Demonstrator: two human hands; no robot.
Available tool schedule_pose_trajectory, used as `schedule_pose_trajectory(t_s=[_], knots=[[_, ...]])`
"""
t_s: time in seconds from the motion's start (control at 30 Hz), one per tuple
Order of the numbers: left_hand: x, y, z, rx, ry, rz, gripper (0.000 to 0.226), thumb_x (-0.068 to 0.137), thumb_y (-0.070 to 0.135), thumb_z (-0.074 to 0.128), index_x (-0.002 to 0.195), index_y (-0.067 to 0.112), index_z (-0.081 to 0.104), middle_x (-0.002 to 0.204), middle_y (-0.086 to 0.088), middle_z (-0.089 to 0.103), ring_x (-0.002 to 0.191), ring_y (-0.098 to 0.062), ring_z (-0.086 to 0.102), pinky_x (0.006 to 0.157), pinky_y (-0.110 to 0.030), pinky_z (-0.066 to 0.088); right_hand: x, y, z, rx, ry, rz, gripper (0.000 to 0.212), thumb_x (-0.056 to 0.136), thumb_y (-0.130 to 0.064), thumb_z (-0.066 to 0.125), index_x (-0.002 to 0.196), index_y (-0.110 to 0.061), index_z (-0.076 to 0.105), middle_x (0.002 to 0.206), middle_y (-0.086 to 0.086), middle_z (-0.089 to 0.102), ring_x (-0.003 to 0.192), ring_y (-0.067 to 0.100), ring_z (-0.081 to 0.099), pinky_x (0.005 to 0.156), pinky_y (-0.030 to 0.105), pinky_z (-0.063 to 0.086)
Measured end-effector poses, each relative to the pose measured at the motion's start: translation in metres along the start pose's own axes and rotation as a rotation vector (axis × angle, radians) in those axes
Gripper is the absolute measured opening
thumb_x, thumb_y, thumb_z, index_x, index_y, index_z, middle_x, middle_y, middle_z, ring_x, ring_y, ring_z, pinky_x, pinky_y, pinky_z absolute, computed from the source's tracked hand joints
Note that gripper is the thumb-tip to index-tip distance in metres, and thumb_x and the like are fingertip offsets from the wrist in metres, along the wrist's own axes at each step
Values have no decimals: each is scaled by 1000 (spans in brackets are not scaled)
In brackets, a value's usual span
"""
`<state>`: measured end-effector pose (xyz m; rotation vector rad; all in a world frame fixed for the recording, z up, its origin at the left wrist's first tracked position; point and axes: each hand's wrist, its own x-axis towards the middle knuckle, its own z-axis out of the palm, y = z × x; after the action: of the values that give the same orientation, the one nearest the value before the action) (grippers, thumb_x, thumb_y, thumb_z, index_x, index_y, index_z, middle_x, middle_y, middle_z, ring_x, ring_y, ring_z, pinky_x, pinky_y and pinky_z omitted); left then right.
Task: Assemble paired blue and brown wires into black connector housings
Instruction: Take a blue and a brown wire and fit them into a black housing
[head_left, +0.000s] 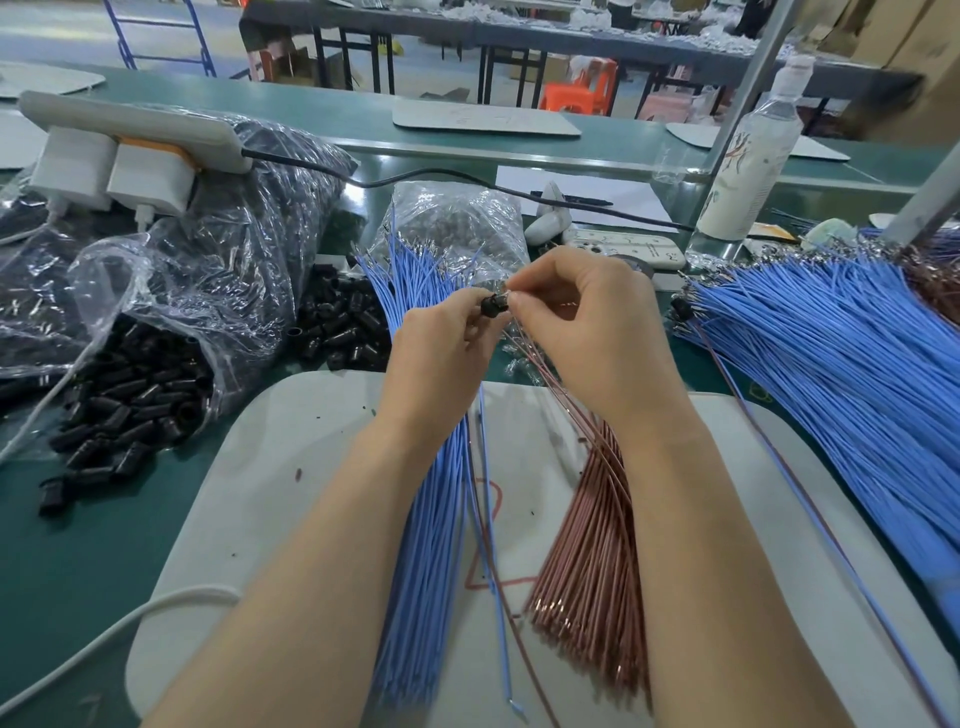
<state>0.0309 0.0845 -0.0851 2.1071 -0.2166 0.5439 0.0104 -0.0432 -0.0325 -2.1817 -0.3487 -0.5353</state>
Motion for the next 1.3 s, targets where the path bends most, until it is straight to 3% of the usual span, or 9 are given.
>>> schedule_pose_trajectory(t_s=[0.07, 0.2, 0.37, 0.6, 0.83, 0.9, 1.07, 1.17, 1.3], knots=[[0, 1, 0, 8, -4, 30, 12, 91, 21, 61, 89, 11, 67, 62, 12, 60, 60, 2, 56, 59, -18, 45, 0, 0, 0, 8, -9, 8, 10, 83, -14, 67, 87, -24, 70, 74, -16, 67, 71, -4, 64, 74, 16, 53], [0, 1, -1, 7, -10, 15, 23, 94, 15, 54, 72, 20, 54, 68, 5, 65, 75, -12, 69, 66, -38, 54, 1, -3, -5, 73, -11, 28, 8, 84, -11, 67, 87, -17, 70, 75, -13, 67, 70, -3, 63, 68, 7, 48], [0, -1, 0, -29, -3, -5, 15, 94, 9, 54, 85, 5, 66, 79, -2, 72, 80, -8, 69, 73, -40, 57, 0, -4, -10, 113, -13, 34, 7, 85, -8, 67, 88, -14, 71, 77, -10, 68, 70, -4, 62, 66, 6, 46], [-2, 2, -2, -17, 2, 31, 26, 94, 8, 54, 70, 19, 54, 62, 15, 58, 79, 2, 68, 58, -20, 51, -2, -6, -10, 65, -42, -6, 8, 84, -10, 68, 85, -17, 70, 75, -14, 67, 71, -4, 62, 66, 5, 47], [-1, 4, -2, 20, 14, 39, 19, 95, 12, 51, 83, 6, 65, 69, 3, 64, 78, -16, 69, 67, -39, 54, -1, -3, -2, -17, 7, -26, 9, 83, -11, 70, 84, -20, 72, 70, -15, 64, 68, -6, 62, 63, 3, 45], [-1, 4, -2, 41, 22, 47, 21, 95, 12, 50, 80, 6, 64, 67, 1, 64, 76, -18, 69, 66, -40, 53, -1, -3, -1, -42, 17, -34, 9, 83, -12, 70, 85, -20, 73, 71, -12, 65, 68, -3, 63, 65, 6, 47], [-1, 6, -5, 120, 2, 18, 26, 93, 10, 48, 66, 11, 48, 59, -9, 59, 76, -32, 67, 63, -47, 50, -1, -4, 6, -67, 24, -63, 7, 81, -11, 70, 84, -16, 73, 77, -4, 69, 74, 11, 64, 77, 34, 53], [0, 6, -4, 173, -7, -10, 22, 91, 12, 46, 71, 5, 53, 67, -15, 63, 75, -35, 65, 65, -46, 50, 0, -3, 12, -52, 35, -75, 7, 81, -9, 69, 84, -13, 74, 77, -1, 69, 74, 14, 64, 77, 36, 52], [1, 7, -6, 92, -143, -64, 18, 92, 22, 56, 88, 7, 64, 77, -11, 68, 75, -30, 67, 73, -44, 54, 2, 8, 6, -21, 63, 17, 8, 83, -11, 68, 87, -14, 75, 78, -4, 71, 75, 9, 65, 78, 28, 53]])
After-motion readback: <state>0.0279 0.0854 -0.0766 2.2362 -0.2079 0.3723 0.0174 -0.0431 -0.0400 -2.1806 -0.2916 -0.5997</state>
